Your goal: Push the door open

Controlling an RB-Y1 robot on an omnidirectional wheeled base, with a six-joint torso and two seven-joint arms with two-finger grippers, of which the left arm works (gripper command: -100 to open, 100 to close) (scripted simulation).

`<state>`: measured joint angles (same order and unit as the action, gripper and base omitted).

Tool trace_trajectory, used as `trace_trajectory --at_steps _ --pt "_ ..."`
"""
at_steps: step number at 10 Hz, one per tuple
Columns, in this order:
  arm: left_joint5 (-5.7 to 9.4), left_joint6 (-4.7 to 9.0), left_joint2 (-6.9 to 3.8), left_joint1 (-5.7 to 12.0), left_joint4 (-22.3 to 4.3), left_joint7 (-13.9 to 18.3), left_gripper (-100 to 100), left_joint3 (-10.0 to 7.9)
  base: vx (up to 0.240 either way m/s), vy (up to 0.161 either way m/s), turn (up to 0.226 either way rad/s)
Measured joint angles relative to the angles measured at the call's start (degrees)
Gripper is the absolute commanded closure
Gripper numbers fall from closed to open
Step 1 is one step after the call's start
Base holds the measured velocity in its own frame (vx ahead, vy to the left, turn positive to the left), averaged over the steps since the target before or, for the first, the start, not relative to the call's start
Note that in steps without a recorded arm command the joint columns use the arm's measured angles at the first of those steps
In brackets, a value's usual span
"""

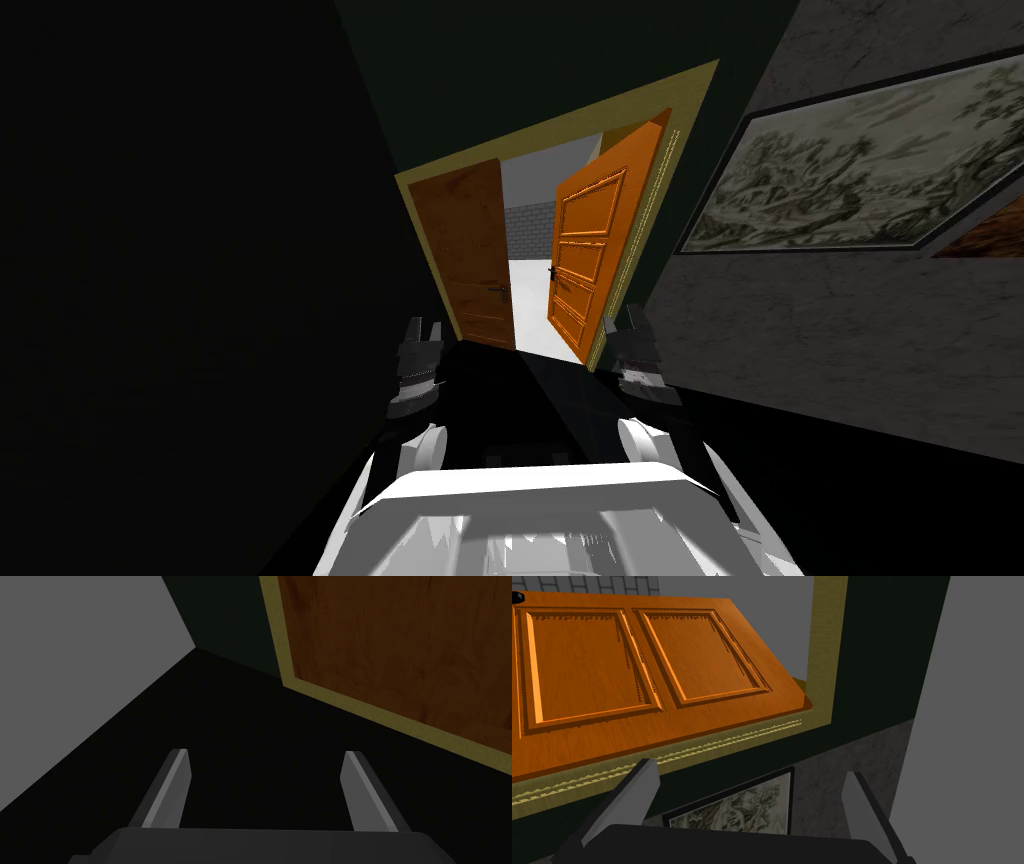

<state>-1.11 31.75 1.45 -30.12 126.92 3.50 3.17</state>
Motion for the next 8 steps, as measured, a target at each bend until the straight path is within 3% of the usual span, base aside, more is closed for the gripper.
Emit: trace_trajectory --at_steps 8 --pt "0.06 -0.71 -1.64 7.02 -10.7 -0.1 -100 0.48 0.076 0.031 -0.01"
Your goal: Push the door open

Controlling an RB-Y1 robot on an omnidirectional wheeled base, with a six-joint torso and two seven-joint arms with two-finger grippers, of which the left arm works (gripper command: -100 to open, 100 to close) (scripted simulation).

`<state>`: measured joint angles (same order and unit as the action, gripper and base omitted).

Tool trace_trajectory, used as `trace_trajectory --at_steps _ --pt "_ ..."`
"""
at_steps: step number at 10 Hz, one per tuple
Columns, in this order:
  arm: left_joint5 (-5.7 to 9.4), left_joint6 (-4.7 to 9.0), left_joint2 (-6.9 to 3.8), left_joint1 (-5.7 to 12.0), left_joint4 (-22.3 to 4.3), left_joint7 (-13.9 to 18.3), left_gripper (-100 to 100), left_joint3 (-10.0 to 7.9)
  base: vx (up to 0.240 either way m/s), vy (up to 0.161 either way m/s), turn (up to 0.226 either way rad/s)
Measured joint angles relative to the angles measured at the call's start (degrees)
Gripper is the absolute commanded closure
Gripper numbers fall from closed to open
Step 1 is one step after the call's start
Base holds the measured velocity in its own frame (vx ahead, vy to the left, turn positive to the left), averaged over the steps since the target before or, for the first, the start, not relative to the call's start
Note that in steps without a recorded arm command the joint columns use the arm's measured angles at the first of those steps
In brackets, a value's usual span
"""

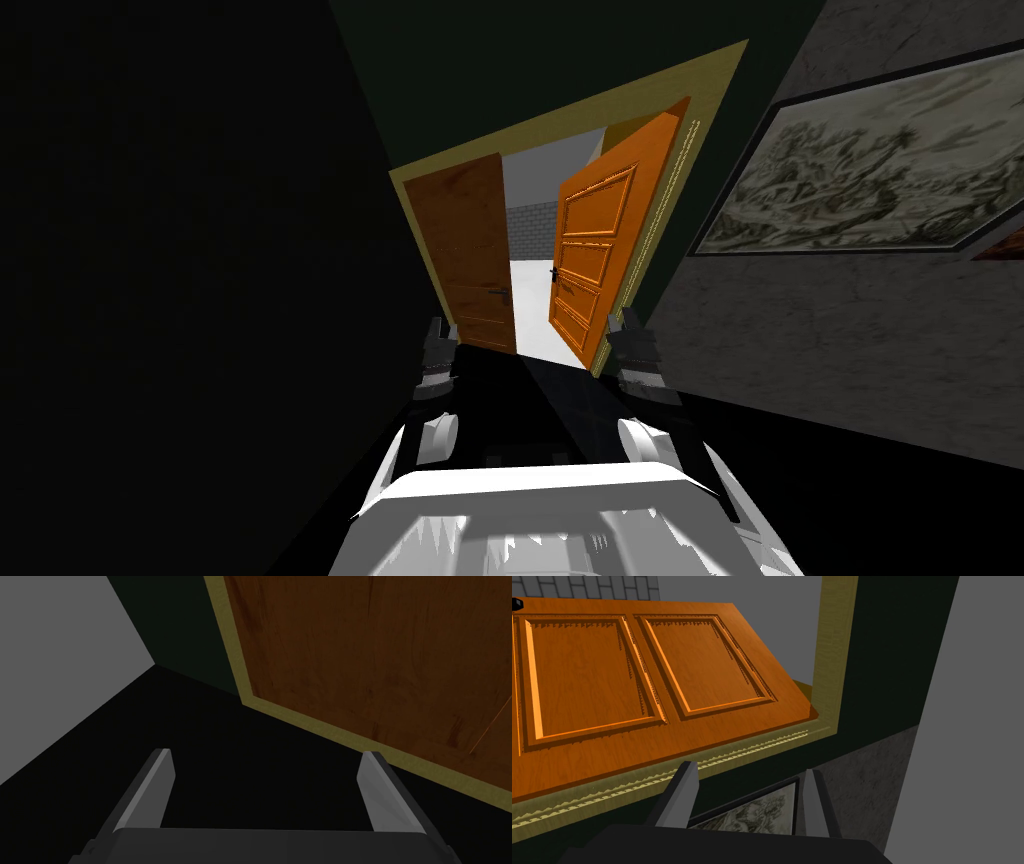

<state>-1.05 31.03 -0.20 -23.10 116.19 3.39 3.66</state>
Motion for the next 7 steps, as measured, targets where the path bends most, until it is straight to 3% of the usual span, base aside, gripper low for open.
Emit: trace_trajectory --at_steps 7 --pt "0.31 -0.85 -1.39 7.32 -10.8 0.1 -100 0.0 0.072 0.029 -0.01"
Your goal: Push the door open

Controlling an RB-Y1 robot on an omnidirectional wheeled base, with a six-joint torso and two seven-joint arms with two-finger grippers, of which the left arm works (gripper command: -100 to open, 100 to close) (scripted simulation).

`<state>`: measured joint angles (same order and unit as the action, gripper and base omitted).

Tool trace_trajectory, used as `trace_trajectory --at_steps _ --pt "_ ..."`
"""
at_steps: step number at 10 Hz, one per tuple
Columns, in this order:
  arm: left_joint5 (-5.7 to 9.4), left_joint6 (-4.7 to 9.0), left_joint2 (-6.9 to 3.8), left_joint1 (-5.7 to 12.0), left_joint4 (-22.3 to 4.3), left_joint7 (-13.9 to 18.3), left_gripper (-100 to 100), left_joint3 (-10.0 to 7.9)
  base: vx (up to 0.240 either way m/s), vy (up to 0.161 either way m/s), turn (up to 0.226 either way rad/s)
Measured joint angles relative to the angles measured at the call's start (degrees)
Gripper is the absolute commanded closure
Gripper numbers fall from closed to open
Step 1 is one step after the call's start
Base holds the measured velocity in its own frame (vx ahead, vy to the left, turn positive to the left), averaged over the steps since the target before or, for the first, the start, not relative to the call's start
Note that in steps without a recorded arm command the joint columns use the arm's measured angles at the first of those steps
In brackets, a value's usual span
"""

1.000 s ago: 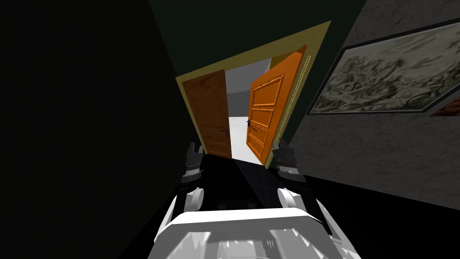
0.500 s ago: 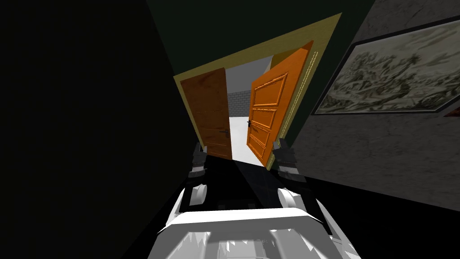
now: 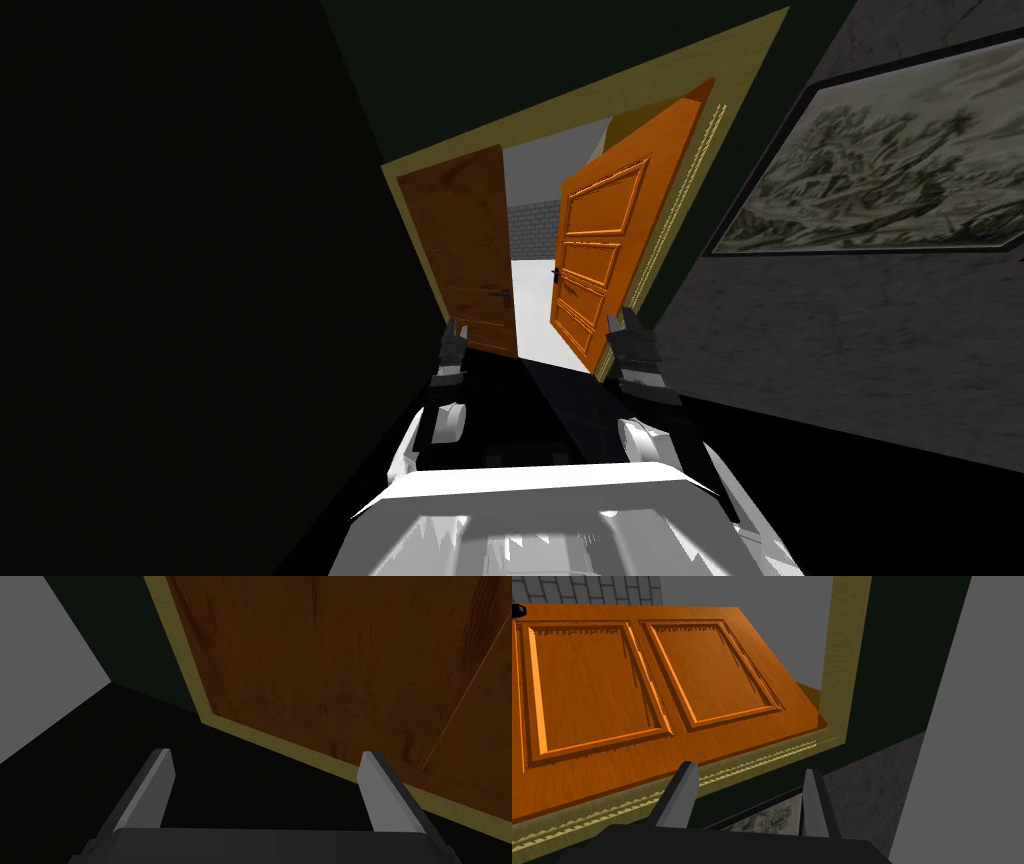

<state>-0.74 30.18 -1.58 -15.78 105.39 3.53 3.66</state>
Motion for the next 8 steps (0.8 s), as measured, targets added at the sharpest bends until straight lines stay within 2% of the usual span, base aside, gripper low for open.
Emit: trace_trajectory --at_steps 2,5,7,8 --pt "0.04 -0.47 -0.24 2.36 -3.2 0.0 -100 0.12 0.07 0.039 -0.012" --pt "0.08 -0.48 -0.44 4.5 -7.1 0.0 -100 0.24 0.049 0.022 -0.007" --pt "0.13 -0.63 -0.57 7.21 -10.9 -0.1 -100 0.29 0.072 0.037 -0.014" --pt "0.15 -0.6 -0.62 7.81 -12.1 -0.1 -100 0.34 0.05 0.032 -0.008"
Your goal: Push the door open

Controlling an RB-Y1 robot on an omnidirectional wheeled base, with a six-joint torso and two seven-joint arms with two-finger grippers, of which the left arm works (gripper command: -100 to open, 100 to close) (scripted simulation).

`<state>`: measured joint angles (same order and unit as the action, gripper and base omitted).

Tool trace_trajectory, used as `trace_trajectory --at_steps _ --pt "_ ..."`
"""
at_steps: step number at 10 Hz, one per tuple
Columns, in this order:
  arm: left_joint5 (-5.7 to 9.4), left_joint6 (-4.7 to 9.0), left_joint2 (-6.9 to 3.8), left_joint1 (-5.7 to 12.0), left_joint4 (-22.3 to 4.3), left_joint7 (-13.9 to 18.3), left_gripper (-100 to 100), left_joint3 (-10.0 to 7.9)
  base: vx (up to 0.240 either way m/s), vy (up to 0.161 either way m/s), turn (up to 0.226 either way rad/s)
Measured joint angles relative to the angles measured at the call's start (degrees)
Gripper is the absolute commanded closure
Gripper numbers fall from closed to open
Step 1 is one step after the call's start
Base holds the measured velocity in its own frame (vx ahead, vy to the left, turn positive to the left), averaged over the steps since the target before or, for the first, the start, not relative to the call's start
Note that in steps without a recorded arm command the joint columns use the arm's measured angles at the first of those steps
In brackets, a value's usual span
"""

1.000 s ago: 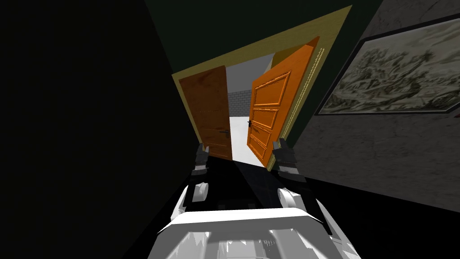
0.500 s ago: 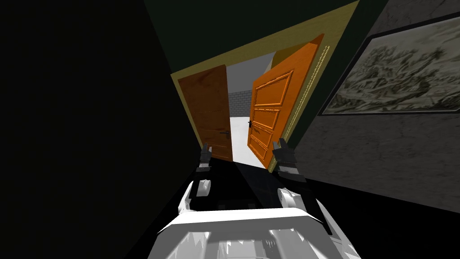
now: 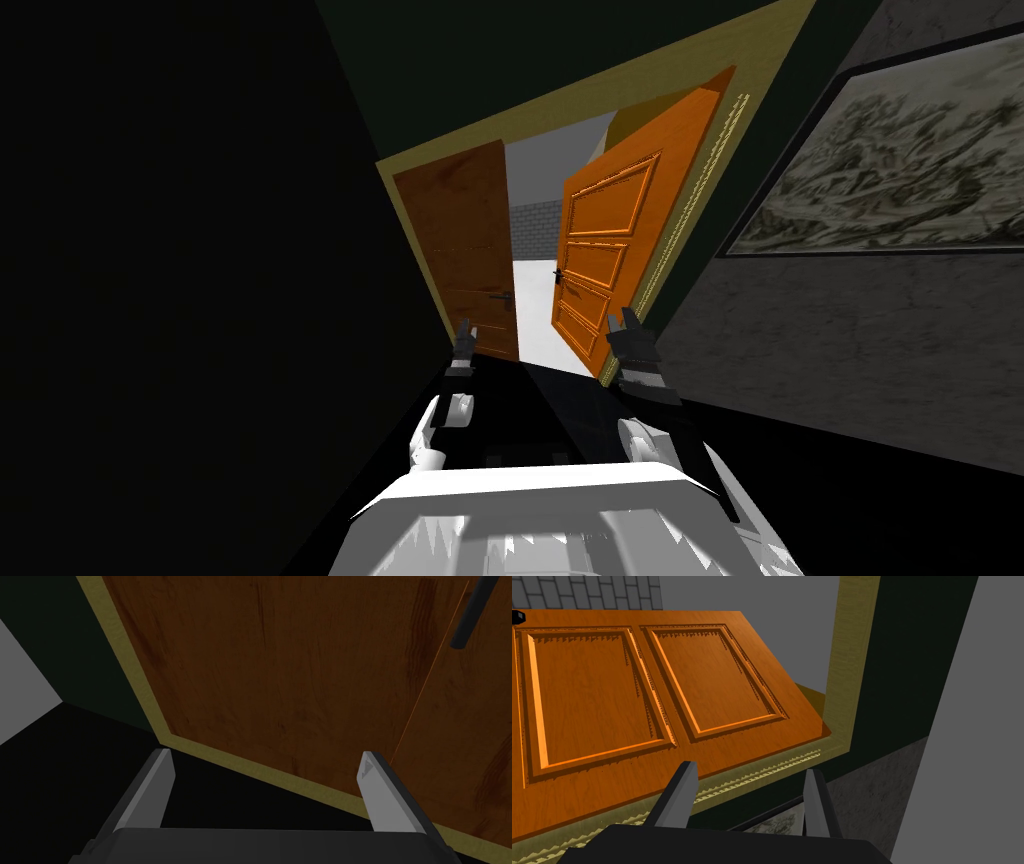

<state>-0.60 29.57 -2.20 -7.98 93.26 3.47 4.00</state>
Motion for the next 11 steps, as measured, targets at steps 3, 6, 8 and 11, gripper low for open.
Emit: trace_trajectory --at_steps 3,6,8,11 --pt "0.12 -0.66 -0.26 3.36 -4.8 0.1 -100 0.06 0.063 0.037 -0.01" --pt "0.2 -1.12 -0.41 6.46 -9.4 0.1 -100 0.23 0.069 0.03 -0.011" --pt "0.23 -1.13 -0.47 7.83 -12.0 0.2 -100 0.38 0.048 0.028 -0.008" --pt "0.36 -1.37 -0.49 11.22 -16.7 0.2 -100 0.31 0.056 0.03 -0.013"
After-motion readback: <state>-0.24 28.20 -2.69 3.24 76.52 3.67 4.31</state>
